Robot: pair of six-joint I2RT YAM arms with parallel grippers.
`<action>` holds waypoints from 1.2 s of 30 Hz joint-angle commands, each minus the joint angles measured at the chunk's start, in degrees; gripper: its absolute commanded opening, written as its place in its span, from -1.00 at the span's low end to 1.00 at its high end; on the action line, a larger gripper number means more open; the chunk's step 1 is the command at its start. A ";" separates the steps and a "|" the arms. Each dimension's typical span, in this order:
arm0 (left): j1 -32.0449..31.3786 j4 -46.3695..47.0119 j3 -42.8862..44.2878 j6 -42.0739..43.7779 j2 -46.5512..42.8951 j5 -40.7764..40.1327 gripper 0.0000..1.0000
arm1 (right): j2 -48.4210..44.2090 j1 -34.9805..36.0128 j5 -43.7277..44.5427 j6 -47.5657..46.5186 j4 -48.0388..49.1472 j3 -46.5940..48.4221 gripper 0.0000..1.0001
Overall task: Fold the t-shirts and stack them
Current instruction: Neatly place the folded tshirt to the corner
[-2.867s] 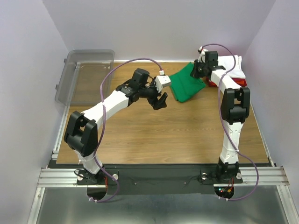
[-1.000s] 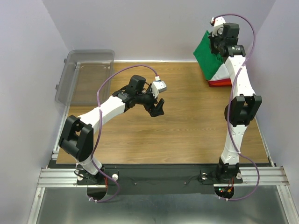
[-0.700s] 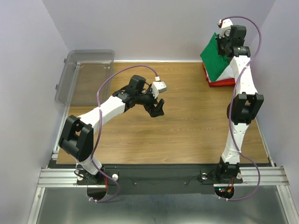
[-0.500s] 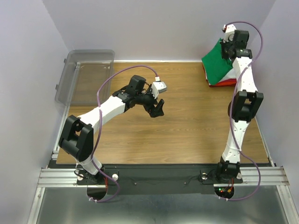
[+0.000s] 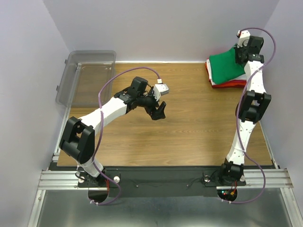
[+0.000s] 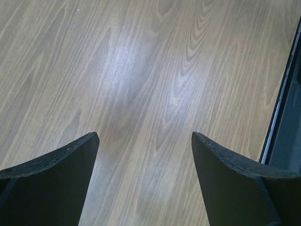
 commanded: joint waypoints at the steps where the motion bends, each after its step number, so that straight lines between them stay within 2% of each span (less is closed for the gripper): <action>1: 0.11 -0.87 1.56 1.11 -0.47 0.89 0.84 | 1.83 -1.03 1.01 -2.52 6.94 3.26 -0.99; 3: 0.20 -1.22 1.83 1.12 -0.21 1.24 0.84 | 2.63 -1.12 1.71 -2.79 7.82 3.26 -0.99; 7: 0.20 -2.10 2.27 1.38 0.06 1.15 0.84 | 4.56 -1.65 4.26 -3.22 9.40 3.34 -0.84; 9: 0.38 -2.53 2.71 1.47 -0.03 1.07 0.84 | 5.09 -1.91 7.16 -3.49 10.89 3.52 -0.41; 12: 0.82 -2.89 3.15 1.47 -0.20 1.59 0.84 | 5.09 -2.26 11.55 -3.75 12.48 4.31 -0.07; 13: 1.08 -2.89 3.24 1.38 -0.38 1.68 0.84 | 4.74 -2.35 12.78 -3.67 12.74 4.49 0.10; 16: 1.43 -2.71 3.15 1.12 -1.17 1.86 0.84 | 2.55 -2.44 13.84 -2.88 13.54 4.23 0.18; 19: 1.96 -2.01 2.54 0.59 -2.31 1.77 0.84 | -0.44 -2.61 12.97 -0.60 13.63 2.21 0.39; 22: 2.75 -1.57 2.01 0.32 -3.80 1.42 0.84 | -4.56 -2.61 12.10 1.69 13.63 -5.68 0.43; 23: 3.01 -1.48 1.83 0.15 -4.59 1.24 0.84 | -8.75 -2.61 8.09 3.00 13.71 -8.32 0.51; 24: 3.54 -0.96 1.22 -0.11 -5.03 0.72 0.84 | -10.27 -2.61 6.05 3.80 13.89 -12.26 0.90; 25: 3.80 -0.78 0.87 -0.12 -5.30 0.89 0.84 | -11.51 -2.61 4.46 4.67 13.89 -13.26 0.98; 30: 4.95 -0.43 0.16 -0.12 -6.36 2.21 0.84 | -15.11 -2.35 0.93 11.18 13.71 -16.25 1.00; 36: 5.74 0.19 -0.45 -0.64 -8.29 2.47 0.85 | -23.11 -2.35 -5.38 18.55 13.71 -25.01 1.00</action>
